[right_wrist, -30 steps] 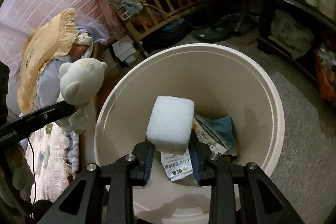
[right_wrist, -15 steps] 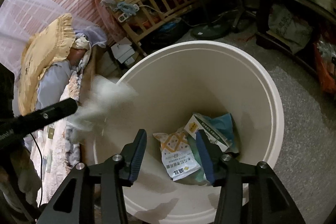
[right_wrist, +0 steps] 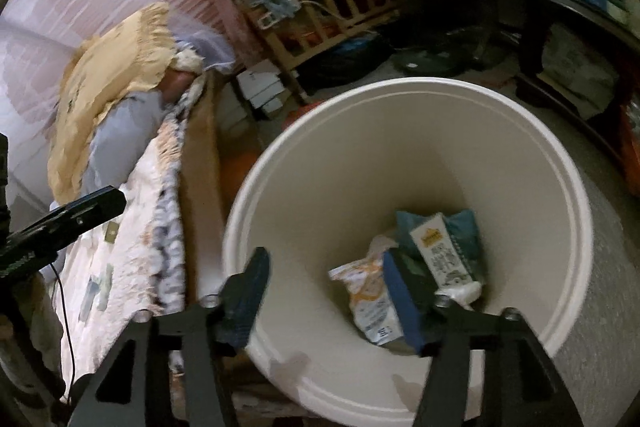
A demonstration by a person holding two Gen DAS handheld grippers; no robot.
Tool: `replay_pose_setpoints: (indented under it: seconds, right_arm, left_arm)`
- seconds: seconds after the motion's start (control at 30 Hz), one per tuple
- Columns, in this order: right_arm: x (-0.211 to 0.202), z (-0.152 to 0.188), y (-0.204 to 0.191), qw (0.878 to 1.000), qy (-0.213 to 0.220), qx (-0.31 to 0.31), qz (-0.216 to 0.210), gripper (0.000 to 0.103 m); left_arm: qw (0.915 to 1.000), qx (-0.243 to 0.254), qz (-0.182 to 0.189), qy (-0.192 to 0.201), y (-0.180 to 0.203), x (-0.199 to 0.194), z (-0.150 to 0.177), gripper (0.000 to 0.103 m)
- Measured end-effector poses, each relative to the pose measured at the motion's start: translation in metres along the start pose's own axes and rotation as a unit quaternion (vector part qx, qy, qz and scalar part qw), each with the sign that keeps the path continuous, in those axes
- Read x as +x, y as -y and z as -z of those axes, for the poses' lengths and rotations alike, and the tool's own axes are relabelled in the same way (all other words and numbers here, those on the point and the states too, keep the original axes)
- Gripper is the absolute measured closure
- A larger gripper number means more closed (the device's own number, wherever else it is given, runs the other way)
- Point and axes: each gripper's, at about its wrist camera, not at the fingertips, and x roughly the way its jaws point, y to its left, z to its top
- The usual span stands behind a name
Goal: Collect trash
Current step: 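Return both open tools to the remaining items on the bed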
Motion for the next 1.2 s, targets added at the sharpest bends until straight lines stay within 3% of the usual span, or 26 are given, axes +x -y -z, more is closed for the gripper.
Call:
replay_pose_setpoints:
  seconds: [0.3, 0.5, 0.8, 0.93, 1.2]
  right_arm:
    - [0.009, 0.004, -0.072, 0.998, -0.006, -0.051, -0.035, 0.041]
    - [0.02, 0.011, -0.117, 0.995, -0.02, -0.085, -0.054, 0.041]
    - [0.043, 0.028, -0.173, 0.987, -0.048, -0.128, -0.082, 0.036]
    - [0.054, 0.035, -0.194, 0.983, -0.061, -0.145, -0.092, 0.035]
    - [0.067, 0.045, -0.219, 0.978, -0.078, -0.168, -0.1, 0.031]
  left_arm:
    - [0.9979, -0.035, -0.054, 0.003, -0.062, -0.032, 0.025, 0.062]
    - [0.9954, -0.067, -0.068, 0.001, -0.103, -0.053, 0.048, 0.062]
    - [0.9839, -0.155, -0.086, -0.019, -0.184, -0.078, 0.103, 0.06]
    - [0.9771, -0.195, -0.078, -0.034, -0.211, -0.079, 0.132, 0.057]
    - [0.9687, -0.231, -0.076, -0.05, -0.228, -0.055, 0.164, 0.057]
